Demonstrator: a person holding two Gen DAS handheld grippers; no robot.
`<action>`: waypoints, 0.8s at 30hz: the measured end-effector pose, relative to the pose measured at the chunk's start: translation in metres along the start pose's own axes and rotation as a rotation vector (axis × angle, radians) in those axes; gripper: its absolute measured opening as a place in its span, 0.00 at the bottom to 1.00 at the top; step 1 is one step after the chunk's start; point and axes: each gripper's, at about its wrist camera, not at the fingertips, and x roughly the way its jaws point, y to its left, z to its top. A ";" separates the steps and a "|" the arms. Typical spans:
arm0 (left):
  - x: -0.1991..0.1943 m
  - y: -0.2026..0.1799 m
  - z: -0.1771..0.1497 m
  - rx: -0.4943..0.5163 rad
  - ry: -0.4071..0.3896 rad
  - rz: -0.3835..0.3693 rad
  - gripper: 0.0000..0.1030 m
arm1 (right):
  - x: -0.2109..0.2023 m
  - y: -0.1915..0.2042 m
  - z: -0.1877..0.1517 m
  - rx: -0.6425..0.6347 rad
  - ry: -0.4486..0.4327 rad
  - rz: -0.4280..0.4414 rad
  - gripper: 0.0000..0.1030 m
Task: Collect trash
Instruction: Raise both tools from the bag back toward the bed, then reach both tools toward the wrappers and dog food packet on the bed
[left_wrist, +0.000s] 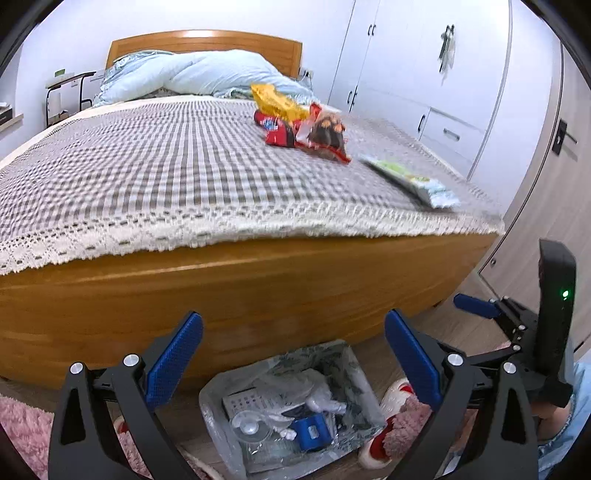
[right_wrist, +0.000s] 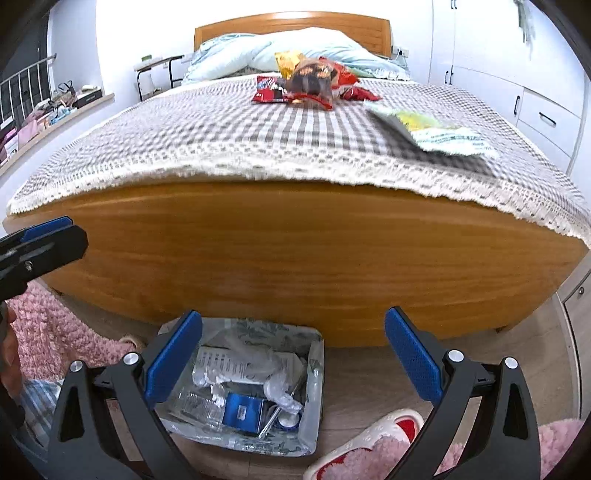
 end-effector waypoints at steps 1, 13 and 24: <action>-0.002 0.001 0.002 -0.003 -0.012 -0.002 0.93 | -0.001 0.000 0.001 0.000 -0.007 -0.001 0.92; -0.014 0.007 0.022 -0.003 -0.089 0.024 0.93 | -0.017 -0.006 0.024 -0.019 -0.104 -0.023 0.92; -0.024 0.007 0.053 0.049 -0.156 0.031 0.93 | -0.022 -0.008 0.052 -0.024 -0.188 -0.022 0.92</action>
